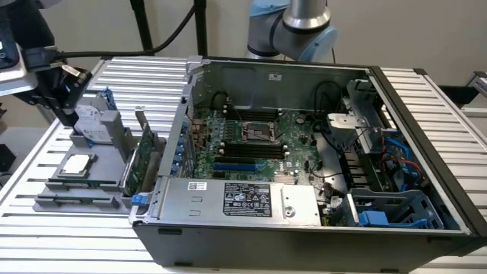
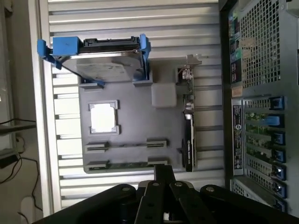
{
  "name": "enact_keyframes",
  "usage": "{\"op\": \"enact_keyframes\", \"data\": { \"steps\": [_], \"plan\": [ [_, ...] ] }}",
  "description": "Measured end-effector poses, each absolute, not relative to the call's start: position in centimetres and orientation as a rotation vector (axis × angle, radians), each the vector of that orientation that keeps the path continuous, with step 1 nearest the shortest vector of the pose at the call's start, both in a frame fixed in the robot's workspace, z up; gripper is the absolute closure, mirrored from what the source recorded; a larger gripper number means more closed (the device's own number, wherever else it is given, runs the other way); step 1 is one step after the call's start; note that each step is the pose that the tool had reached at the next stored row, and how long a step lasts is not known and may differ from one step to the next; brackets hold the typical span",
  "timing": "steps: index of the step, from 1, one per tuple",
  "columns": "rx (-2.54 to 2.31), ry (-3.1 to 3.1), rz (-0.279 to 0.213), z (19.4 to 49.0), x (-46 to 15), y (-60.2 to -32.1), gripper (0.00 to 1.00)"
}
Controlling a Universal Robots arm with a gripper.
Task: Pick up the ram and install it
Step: 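Reach for the ram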
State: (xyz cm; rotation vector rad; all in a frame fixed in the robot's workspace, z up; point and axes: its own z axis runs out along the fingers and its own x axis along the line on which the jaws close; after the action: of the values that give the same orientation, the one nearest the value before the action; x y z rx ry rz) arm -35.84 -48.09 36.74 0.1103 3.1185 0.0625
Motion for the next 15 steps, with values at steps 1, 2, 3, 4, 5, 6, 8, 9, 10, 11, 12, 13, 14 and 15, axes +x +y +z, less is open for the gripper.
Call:
{"op": "enact_keyframes", "data": {
  "steps": [1,2,3,4,5,6,8,9,10,11,12,13,14,15],
  "plan": [
    [0.11,3.119,0.062,36.7,-36.2,-48.2,1.0],
    [0.11,3.119,0.062,36.6,-36.6,-48.2,1.0],
    [0.11,3.119,0.061,36.5,-37.0,-48.3,1.0],
    [0.11,3.119,0.061,36.4,-37.4,-48.4,1.0],
    [0.11,3.12,0.06,36.3,-37.8,-48.4,1.0],
    [0.11,3.12,0.059,36.2,-38.2,-48.5,1.0],
    [0.111,3.121,0.058,36.0,-39.1,-48.5,1.0],
    [0.111,3.121,0.058,35.8,-39.6,-48.6,1.0],
    [0.111,3.122,0.057,35.7,-40.0,-48.6,1.0],
    [0.111,3.122,0.057,35.6,-40.3,-48.6,1.0],
    [0.111,3.123,0.057,35.6,-40.3,-48.6,1.0],
    [0.111,3.123,0.057,35.6,-40.3,-48.6,1.0],
    [0.11,3.123,0.057,35.6,-40.3,-48.6,1.0],
    [0.11,3.123,0.057,35.6,-40.3,-48.6,1.0]
  ]
}}
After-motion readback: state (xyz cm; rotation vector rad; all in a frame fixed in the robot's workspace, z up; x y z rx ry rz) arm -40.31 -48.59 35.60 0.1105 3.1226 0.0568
